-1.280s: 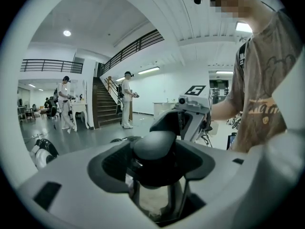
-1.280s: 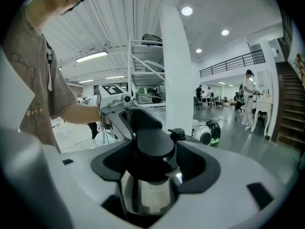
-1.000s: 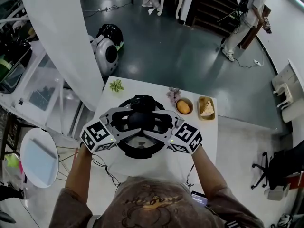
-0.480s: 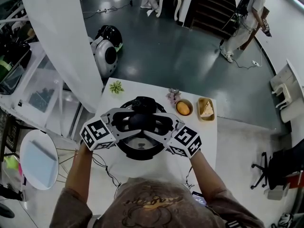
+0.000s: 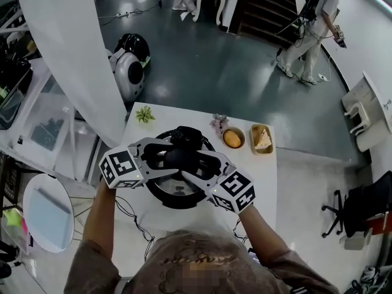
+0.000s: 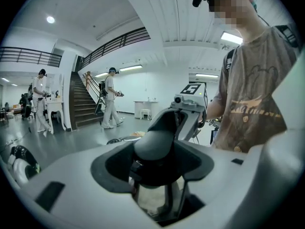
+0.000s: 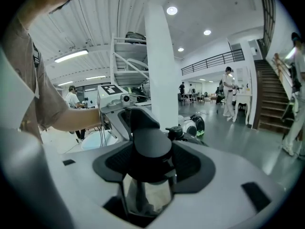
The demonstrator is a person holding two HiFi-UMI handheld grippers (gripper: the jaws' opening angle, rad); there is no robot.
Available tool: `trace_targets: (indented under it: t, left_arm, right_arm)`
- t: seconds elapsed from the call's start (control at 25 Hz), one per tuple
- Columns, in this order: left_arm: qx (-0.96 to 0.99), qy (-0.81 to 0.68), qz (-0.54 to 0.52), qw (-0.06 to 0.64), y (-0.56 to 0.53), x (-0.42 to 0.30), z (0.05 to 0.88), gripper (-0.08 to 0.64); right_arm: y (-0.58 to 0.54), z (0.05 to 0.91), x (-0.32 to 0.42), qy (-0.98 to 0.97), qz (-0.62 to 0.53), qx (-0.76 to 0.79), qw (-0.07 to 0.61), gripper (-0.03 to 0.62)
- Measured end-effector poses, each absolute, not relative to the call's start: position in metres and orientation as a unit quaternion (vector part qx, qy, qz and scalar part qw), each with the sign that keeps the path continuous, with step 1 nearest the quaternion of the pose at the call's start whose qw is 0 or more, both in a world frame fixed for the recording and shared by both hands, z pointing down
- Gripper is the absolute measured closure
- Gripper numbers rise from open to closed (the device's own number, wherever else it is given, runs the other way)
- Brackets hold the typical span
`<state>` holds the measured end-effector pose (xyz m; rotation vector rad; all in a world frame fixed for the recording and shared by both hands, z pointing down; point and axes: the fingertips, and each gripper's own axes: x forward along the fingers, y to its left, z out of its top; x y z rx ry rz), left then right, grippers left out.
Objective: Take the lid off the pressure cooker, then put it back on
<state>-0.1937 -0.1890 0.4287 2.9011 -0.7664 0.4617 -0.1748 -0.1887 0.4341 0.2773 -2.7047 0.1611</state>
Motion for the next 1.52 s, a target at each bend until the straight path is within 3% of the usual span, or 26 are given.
trace_targets:
  t: [0.88,1.52]
  left_arm:
    - [0.984,-0.077,0.155,0.032,-0.193,-0.187,0.425,0.290]
    - [0.981,-0.080,0.173,0.017,-0.191,-0.188,0.414,0.290]
  right_arm:
    - [-0.185,0.431,-0.169,-0.935,0.085,0.282,0.196,0.336]
    - [-0.184,0.421,-0.171,-0.938,0.079,0.276,0.196,0.339]
